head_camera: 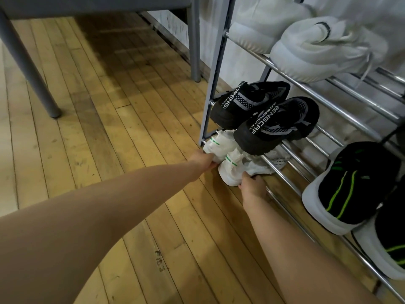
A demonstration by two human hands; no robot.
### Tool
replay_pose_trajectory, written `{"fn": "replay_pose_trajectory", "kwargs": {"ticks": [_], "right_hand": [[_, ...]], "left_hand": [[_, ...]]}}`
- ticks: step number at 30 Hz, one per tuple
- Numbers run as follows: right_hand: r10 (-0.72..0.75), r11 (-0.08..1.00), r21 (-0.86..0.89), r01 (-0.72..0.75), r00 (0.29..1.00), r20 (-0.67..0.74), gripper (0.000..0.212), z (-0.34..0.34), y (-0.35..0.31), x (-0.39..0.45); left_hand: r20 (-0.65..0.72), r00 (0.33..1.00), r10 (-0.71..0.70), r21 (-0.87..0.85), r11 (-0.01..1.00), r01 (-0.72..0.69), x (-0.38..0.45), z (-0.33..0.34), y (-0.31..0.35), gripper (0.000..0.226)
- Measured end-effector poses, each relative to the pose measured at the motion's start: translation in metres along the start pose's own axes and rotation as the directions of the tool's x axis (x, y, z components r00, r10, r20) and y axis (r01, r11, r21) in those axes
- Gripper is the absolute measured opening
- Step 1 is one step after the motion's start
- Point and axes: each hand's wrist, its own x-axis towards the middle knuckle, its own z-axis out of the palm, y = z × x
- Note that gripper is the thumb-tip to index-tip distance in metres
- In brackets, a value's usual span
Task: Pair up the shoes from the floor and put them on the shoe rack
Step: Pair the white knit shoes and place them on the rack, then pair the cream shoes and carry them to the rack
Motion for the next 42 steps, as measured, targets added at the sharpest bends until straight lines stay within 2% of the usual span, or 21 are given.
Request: {"fn": "replay_pose_trajectory", "kwargs": {"ticks": [3, 6, 8, 10, 13, 15, 17, 21, 24, 26, 29, 31, 33, 36, 38, 42], "right_hand": [[-0.013, 1.000, 0.005, 0.013, 0.999, 0.050, 0.048, -0.005, 0.002, 0.000], [0.006, 0.997, 0.079, -0.012, 0.996, 0.086, 0.042, -0.011, 0.000, -0.003], [0.029, 0.982, 0.185, -0.032, 0.999, 0.022, 0.034, -0.012, 0.000, -0.010], [0.093, 0.951, 0.303, -0.056, 0.990, -0.106, 0.031, -0.012, -0.001, -0.025], [0.189, 0.953, 0.269, -0.136, 0.965, -0.181, 0.036, -0.004, -0.002, -0.055], [0.277, 0.906, 0.348, -0.240, 0.959, -0.059, 0.035, 0.016, 0.003, -0.068], [0.276, 0.877, 0.375, -0.301, 0.954, 0.118, 0.031, 0.040, 0.005, -0.077], [0.232, 0.927, 0.201, -0.316, 0.906, 0.354, 0.035, 0.088, -0.007, -0.111], [0.199, 0.969, 0.004, -0.245, 0.798, 0.569, 0.036, 0.123, -0.020, -0.150], [0.154, 0.988, -0.111, -0.107, 0.716, 0.681, 0.036, 0.144, -0.030, -0.173], [0.142, 0.952, -0.264, 0.155, 0.542, 0.828, 0.036, 0.172, -0.038, -0.241], [0.133, 0.926, -0.264, 0.270, 0.421, 0.897, 0.034, 0.182, -0.039, -0.288], [0.134, 0.897, -0.246, 0.366, 0.305, 0.943, 0.030, 0.180, -0.032, -0.334], [0.162, 0.853, -0.217, 0.474, 0.154, 0.975, 0.025, 0.168, -0.011, -0.386], [0.192, 0.801, -0.215, 0.559, 0.101, 0.976, 0.025, 0.163, 0.014, -0.409], [0.227, 0.702, -0.241, 0.671, 0.110, 0.968, 0.025, 0.164, 0.072, -0.441]], "left_hand": [[0.051, 0.998, -0.020, 0.022, 1.000, 0.019, -0.002, -0.004, 0.000, 0.032], [0.115, 0.991, -0.063, 0.090, 0.995, 0.053, -0.006, -0.010, 0.002, 0.043], [0.142, 0.987, -0.070, 0.208, 0.977, 0.040, -0.006, -0.014, 0.004, 0.047], [0.084, 0.996, -0.037, 0.276, 0.961, 0.013, -0.005, -0.018, 0.008, 0.047], [-0.056, 0.998, 0.018, 0.262, 0.965, -0.003, -0.003, -0.032, 0.012, 0.047], [-0.112, 0.993, 0.021, 0.244, 0.970, 0.007, -0.007, -0.047, 0.011, 0.048], [-0.147, 0.989, 0.011, 0.234, 0.972, 0.024, -0.016, -0.065, 0.007, 0.048], [-0.257, 0.966, -0.020, 0.216, 0.973, 0.077, -0.056, -0.122, -0.007, 0.051], [-0.387, 0.921, -0.043, 0.171, 0.978, 0.117, -0.112, -0.180, -0.020, 0.048], [-0.471, 0.879, -0.074, 0.131, 0.980, 0.153, -0.151, -0.210, -0.028, 0.046], [-0.611, 0.782, -0.122, 0.048, 0.981, 0.191, -0.235, -0.257, -0.047, 0.038], [-0.665, 0.731, -0.156, 0.017, 0.974, 0.224, -0.285, -0.282, -0.060, 0.031], [-0.701, 0.687, -0.188, -0.015, 0.968, 0.250, -0.332, -0.303, -0.074, 0.034], [-0.782, 0.587, -0.211, -0.133, 0.976, 0.173, -0.386, -0.329, -0.094, 0.037], [-0.823, 0.523, -0.221, -0.212, 0.974, 0.078, -0.414, -0.341, -0.113, 0.035], [-0.829, 0.486, -0.276, -0.299, 0.954, 0.032, -0.464, -0.358, -0.171, 0.026]]}}
